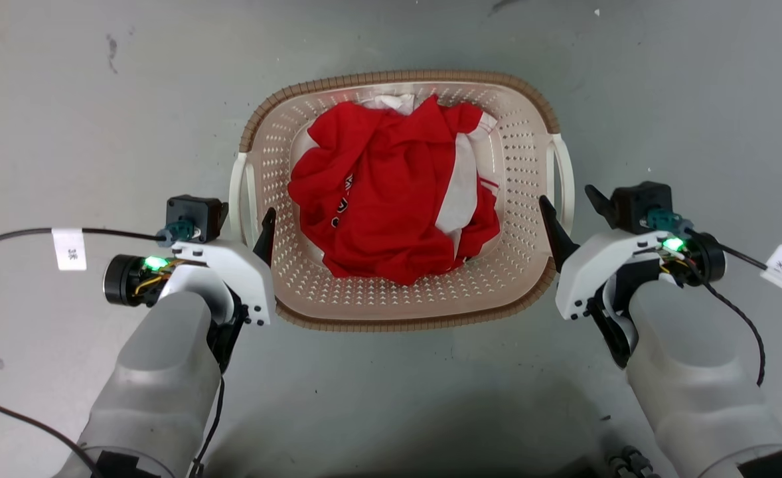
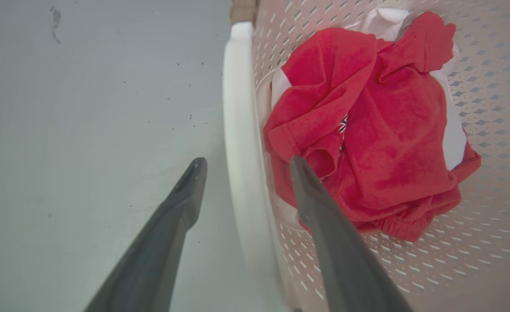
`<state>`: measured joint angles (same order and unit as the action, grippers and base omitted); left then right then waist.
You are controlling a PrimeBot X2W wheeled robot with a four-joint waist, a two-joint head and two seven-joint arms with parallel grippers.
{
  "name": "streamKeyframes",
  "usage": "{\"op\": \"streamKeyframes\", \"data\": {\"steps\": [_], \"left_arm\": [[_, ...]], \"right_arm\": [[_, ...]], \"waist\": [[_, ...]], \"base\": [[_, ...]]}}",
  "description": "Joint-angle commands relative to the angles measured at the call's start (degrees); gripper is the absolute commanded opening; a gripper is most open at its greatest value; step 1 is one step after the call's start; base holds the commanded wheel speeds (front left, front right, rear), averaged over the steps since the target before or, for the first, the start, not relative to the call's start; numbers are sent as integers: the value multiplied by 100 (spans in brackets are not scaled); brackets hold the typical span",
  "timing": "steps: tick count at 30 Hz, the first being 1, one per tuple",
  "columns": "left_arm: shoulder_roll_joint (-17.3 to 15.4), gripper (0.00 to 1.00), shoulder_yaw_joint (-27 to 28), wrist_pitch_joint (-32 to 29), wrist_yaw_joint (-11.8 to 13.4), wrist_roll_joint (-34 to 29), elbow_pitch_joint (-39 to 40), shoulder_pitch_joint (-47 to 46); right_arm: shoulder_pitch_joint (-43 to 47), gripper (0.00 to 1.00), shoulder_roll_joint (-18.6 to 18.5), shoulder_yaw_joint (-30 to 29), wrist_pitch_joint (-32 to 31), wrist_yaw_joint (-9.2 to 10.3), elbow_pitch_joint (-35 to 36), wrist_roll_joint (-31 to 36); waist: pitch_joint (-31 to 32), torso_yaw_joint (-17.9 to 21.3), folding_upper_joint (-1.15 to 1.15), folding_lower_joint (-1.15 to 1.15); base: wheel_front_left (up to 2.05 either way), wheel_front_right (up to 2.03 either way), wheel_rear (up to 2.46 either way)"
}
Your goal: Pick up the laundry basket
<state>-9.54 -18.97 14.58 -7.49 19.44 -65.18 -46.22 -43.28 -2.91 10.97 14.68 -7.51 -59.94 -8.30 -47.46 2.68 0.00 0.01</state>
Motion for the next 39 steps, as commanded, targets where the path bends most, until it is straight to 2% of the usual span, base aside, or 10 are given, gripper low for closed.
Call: {"op": "streamKeyframes", "data": {"steps": [1, 9, 15, 16, 17, 19, 20, 30, 39], "left_arm": [[-32, 100, -108, -20, 3, 114, -61, -149], [-80, 100, -561, -172, 3, 519, -249, -561], [-27, 100, -813, -327, 2, 759, -304, -784], [-34, 75, -871, -325, 2, 799, -289, -840], [-37, 47, -936, -313, 2, 827, -276, -879], [1, 0, -1049, -354, 2, 930, -261, -917], [18, 0, -1115, -376, 2, 981, -248, -935], [70, 0, -1681, -577, 1, 1560, -222, -867], [139, 0, -2113, -1272, -5, 2248, -185, -614]], "right_arm": [[-211, 100, 6, 148, 32, 4, -158, -141], [-675, 100, 4, 719, -102, 4, -624, -693], [-913, 100, 4, 869, -111, 4, -883, -864], [-967, 100, 4, 871, -105, 4, -937, -877], [-1007, 75, 4, 874, -117, 4, -993, -885], [-1082, 9, 5, 873, -112, 4, -1076, -910], [-1116, 0, 5, 884, -136, 4, -1123, -892], [-1002, 0, 17, 1100, -243, -6, -1256, -1014], [-704, 0, 34, 1523, -1088, -8, -1254, -1495]], "waist": [[-104, -7, 0, -1], [-372, -50, 0, -1], [-466, -73, 0, -1], [-485, -77, 0, -1], [-500, -83, 0, -1], [-515, -94, 0, -1], [-513, -99, 0, -1], [-176, -128, 0, -1], [696, -142, 0, -1]], "base": [[0, 0, 0], [0, 0, 0], [0, 0, 0], [0, 0, 0], [0, 0, 0], [0, 0, 0], [0, 0, 0], [0, 0, 0], [0, 0, 0]]}}
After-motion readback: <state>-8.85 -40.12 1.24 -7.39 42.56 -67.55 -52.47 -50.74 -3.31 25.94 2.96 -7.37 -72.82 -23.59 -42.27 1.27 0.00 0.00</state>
